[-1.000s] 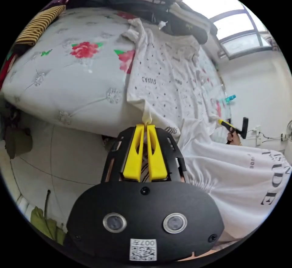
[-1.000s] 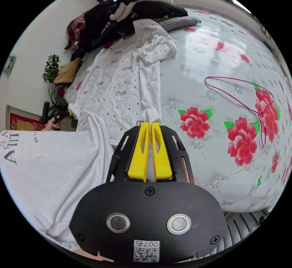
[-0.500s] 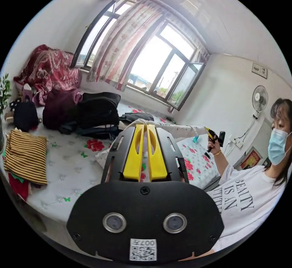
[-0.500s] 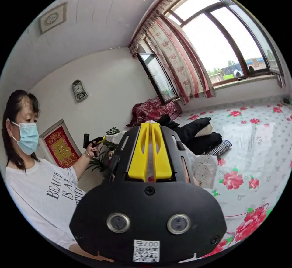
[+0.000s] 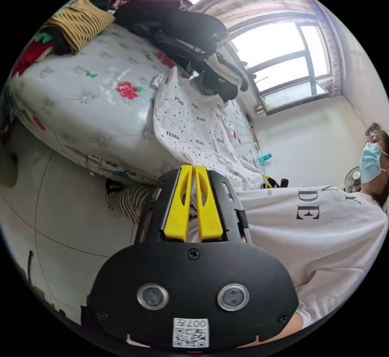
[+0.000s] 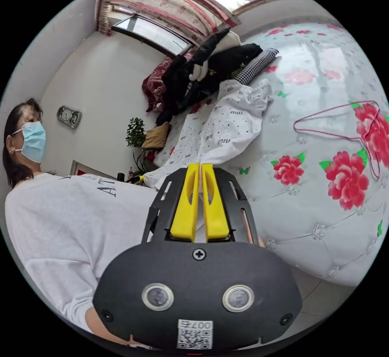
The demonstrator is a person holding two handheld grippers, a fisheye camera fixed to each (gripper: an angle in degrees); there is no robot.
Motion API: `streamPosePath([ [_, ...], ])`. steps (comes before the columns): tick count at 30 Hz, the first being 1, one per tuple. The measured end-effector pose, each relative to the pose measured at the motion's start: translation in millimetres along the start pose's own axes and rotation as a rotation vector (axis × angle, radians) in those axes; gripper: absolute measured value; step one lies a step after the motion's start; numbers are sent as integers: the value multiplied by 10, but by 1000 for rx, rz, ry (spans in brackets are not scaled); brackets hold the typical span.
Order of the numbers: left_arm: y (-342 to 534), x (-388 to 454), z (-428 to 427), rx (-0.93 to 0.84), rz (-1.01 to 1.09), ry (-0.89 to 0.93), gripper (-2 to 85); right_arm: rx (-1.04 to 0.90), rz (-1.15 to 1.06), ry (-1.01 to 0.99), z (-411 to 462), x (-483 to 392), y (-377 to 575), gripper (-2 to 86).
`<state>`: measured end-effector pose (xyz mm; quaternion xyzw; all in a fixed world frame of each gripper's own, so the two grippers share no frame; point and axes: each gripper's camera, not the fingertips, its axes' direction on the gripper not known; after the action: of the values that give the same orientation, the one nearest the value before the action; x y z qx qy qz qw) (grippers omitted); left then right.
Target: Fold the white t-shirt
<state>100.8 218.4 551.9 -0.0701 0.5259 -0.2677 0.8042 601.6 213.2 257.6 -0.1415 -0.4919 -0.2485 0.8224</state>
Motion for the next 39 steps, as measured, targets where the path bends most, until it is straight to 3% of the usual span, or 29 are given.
streamPosePath([
  [4,-77,-92,100,-36,-41,35,-8,-66,92,-29,168,196,-2,-2],
  [10,-860,-108,264,34,-71,47,2,8,104,-77,224,277,-698,3],
  [14,-1521,-201,554,164,-155,-22,77,71,138,54,510,382,-1340,20],
  [17,-1775,-56,714,109,-148,-164,98,60,143,164,648,376,-1540,32],
  [21,-1624,178,877,27,-48,-321,101,-24,100,300,770,263,-1390,38],
  [27,-1323,158,1296,-108,-71,-409,97,-175,39,431,1090,167,-1137,26],
  [32,-1464,229,1548,-180,-46,-520,23,-323,-15,492,1405,68,-1291,4],
  [39,-1347,516,1457,-169,7,-493,-6,-264,-122,500,856,-452,-1159,0],
])
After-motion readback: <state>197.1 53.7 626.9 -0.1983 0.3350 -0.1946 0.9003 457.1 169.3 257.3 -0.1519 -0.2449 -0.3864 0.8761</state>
